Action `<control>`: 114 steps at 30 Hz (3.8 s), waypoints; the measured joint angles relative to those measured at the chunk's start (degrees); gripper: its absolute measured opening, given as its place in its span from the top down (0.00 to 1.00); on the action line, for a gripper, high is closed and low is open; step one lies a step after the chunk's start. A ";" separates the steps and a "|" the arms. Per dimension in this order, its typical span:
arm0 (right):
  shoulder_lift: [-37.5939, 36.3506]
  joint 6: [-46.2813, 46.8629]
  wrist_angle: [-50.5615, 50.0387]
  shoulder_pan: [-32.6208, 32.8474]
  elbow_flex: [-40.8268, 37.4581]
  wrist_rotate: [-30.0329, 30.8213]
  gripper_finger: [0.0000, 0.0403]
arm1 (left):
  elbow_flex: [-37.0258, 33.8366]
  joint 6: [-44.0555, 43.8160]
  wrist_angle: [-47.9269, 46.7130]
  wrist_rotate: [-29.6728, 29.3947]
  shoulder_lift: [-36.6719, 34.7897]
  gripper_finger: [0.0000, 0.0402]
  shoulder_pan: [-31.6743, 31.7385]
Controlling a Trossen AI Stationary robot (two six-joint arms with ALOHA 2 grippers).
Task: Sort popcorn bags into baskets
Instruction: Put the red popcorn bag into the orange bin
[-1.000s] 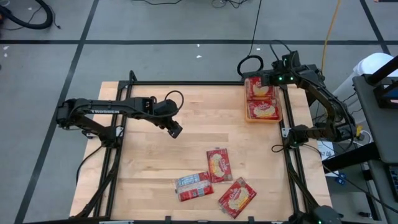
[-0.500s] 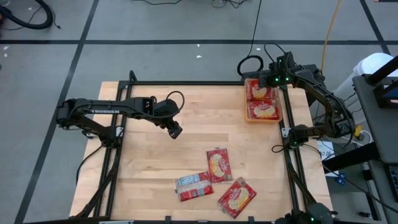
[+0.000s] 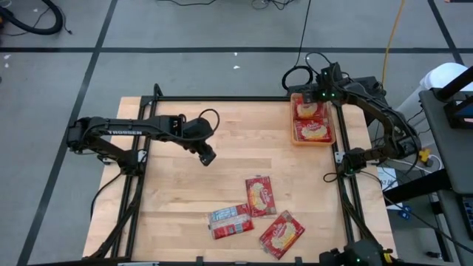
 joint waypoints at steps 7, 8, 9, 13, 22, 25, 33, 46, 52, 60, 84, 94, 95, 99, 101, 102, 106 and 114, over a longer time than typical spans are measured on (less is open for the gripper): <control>-0.09 1.53 3.51 1.43 0.00 5.44 0.55 | 0.00 1.38 -0.72 2.16 0.01 0.53 0.00; -0.38 1.84 3.75 1.46 0.00 5.76 0.54 | 0.00 1.42 -0.97 2.46 0.01 0.53 0.00; -0.81 2.11 4.07 1.50 0.00 6.69 0.54 | 0.00 1.52 -1.23 2.85 0.02 0.53 0.00; -2.13 3.73 5.59 1.48 0.00 6.98 0.53 | 0.00 2.62 -3.26 3.36 0.01 0.56 -0.02; -4.55 6.63 10.23 1.50 0.02 1.55 0.54 | -0.02 7.14 -7.34 3.38 0.02 0.63 -0.02; -4.97 11.21 2.50 2.53 0.04 -1.21 0.57 | -0.02 7.47 -7.31 3.38 0.01 0.64 -0.02; -4.88 13.24 -7.17 6.54 -4.92 -3.06 0.66 | -0.11 9.52 -6.21 2.37 0.94 0.64 0.00; -4.87 16.35 -2.78 6.28 -14.49 -1.77 0.68 | -0.09 6.18 -6.22 1.33 0.85 0.64 -0.17; -4.79 15.01 1.24 6.33 -15.82 -0.64 0.68 | -0.09 1.34 -6.18 0.48 0.85 0.64 -0.22; -5.37 15.01 4.51 6.35 -15.85 -3.73 0.68 | -0.11 -0.93 -5.74 0.02 0.85 0.64 -0.81; -29.68 35.98 4.56 23.17 -15.82 -23.20 0.68 | -14.92 -6.39 31.48 -8.51 11.92 0.27 -43.46; -29.53 40.96 8.47 30.59 -15.82 -17.69 0.68 | -14.93 -1.51 32.24 -12.36 19.11 0.24 -43.10; -29.53 41.42 8.94 31.34 -15.82 -16.83 0.68 | -14.93 -0.42 32.66 -12.87 19.45 0.26 -42.71; -29.53 43.31 10.17 34.30 -15.82 -14.27 0.68 | -16.26 4.50 38.43 -15.10 20.32 0.33 -43.34; -29.53 44.23 10.53 35.82 -15.82 -13.02 0.68 | -18.22 5.18 42.33 -15.29 20.48 0.38 -44.13; -29.53 44.75 10.62 36.58 -15.82 -12.33 0.68 | -18.95 4.90 43.86 -15.31 20.46 0.40 -44.34; -29.53 46.46 10.87 39.22 -15.82 -9.28 0.68 | -21.10 4.54 47.23 -15.53 20.32 0.50 -43.86; -28.65 48.22 10.92 42.02 -15.80 -6.83 0.68 | -24.64 13.68 56.53 -11.31 21.01 0.77 -38.68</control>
